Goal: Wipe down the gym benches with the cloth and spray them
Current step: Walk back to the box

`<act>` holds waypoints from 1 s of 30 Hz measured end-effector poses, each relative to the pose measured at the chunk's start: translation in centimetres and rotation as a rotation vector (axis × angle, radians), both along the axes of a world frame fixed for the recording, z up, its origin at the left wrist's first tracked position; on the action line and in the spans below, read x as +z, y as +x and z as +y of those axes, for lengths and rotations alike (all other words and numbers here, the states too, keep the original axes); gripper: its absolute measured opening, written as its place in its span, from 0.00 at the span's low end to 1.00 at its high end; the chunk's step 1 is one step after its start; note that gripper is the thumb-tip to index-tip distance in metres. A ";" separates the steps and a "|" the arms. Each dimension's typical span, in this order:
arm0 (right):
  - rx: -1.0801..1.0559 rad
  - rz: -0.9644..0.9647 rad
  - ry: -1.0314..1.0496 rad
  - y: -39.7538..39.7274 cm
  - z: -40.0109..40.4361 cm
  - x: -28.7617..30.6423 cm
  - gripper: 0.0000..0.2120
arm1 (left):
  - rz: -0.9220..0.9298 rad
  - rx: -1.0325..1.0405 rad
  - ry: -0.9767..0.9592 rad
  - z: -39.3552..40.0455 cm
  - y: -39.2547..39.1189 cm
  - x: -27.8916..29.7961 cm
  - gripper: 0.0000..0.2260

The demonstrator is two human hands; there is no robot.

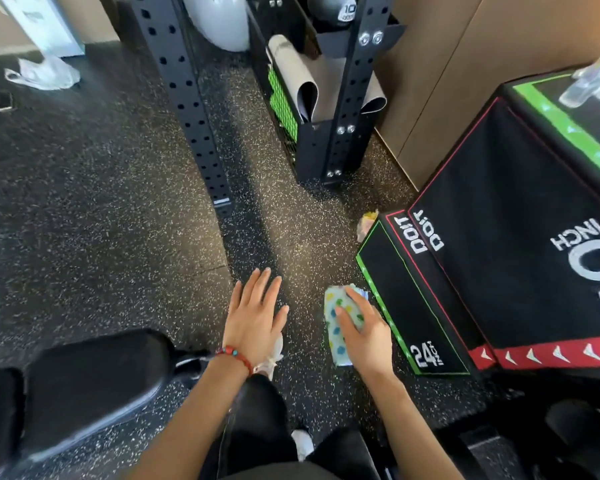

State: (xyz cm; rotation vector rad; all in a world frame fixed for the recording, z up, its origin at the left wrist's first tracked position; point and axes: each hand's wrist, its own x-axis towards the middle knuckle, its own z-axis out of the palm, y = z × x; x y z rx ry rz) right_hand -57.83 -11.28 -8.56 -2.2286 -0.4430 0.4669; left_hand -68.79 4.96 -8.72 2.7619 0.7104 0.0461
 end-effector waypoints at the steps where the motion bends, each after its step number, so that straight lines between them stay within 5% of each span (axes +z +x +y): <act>1: -0.023 0.003 0.000 1.1 1.2 0.1 0.18 | -0.002 -0.027 0.005 1.3 1.4 0.0 0.23; 14: -0.263 0.000 -0.011 10.4 11.4 1.2 0.18 | -0.001 -0.290 0.051 13.8 15.7 1.2 0.24; 30: -0.631 0.014 0.067 22.0 6.2 1.3 0.17 | -0.044 -0.612 0.082 9.4 33.2 1.5 0.24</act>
